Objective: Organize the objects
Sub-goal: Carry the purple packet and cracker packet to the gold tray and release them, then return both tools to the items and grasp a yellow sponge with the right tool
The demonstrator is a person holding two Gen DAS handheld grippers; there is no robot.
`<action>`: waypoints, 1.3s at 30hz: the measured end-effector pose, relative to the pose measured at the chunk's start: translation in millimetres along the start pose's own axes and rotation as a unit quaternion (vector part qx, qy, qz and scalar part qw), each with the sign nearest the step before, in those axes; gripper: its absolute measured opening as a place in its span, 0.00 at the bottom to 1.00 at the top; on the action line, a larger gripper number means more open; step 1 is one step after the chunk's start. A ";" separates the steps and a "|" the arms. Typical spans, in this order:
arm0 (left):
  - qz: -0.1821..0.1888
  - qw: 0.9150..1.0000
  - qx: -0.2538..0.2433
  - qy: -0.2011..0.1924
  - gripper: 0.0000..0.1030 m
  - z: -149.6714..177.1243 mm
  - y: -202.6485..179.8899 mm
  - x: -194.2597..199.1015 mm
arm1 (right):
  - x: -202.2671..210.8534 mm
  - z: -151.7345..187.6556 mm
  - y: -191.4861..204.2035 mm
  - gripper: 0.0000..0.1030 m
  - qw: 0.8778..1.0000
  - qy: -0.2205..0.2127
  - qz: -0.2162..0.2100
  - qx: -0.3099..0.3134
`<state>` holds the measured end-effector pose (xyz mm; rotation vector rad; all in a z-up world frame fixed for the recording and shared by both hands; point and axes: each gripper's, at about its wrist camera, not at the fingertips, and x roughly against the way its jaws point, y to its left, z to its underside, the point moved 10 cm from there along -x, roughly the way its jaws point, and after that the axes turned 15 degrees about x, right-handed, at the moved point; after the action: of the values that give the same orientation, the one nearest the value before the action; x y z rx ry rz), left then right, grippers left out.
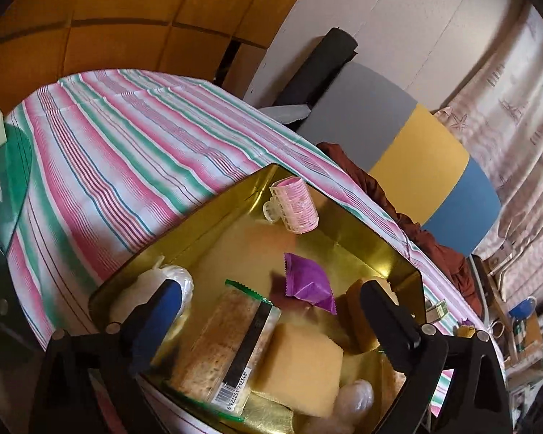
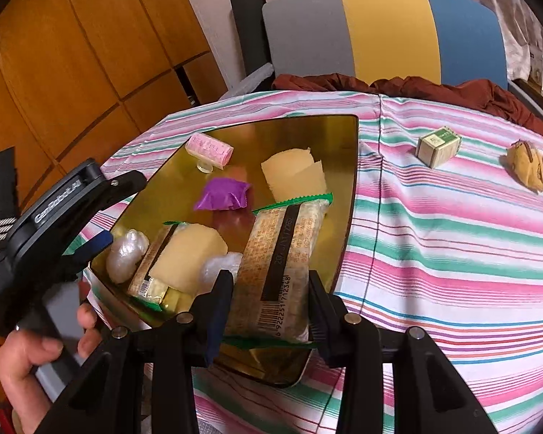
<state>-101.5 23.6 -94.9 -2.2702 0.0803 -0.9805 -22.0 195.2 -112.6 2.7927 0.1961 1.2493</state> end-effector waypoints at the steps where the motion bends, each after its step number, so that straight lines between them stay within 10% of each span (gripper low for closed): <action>1: 0.001 1.000 -0.002 -0.001 0.97 0.9 -1.0 2.1 | 1.9 -1.1 0.4 0.40 1.000 -0.006 -0.003 0.000; 23: 0.049 0.991 -0.121 0.018 1.00 63.6 -58.2 24.8 | 47.2 20.2 -90.7 0.46 0.990 -0.056 0.077 -0.100; 31: 0.098 0.971 -0.209 0.065 1.00 124.0 -108.2 37.0 | 57.7 55.6 -152.8 0.46 0.982 -0.040 0.124 -0.137; 39: 0.151 0.930 -0.308 0.132 1.00 206.8 -152.4 53.5 | 89.0 101.1 -247.5 0.46 0.961 -0.028 0.198 -0.193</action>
<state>46.1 239.8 -75.6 -2.5354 0.9449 -1.2009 91.0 451.4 -144.3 2.5858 -0.5756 1.1170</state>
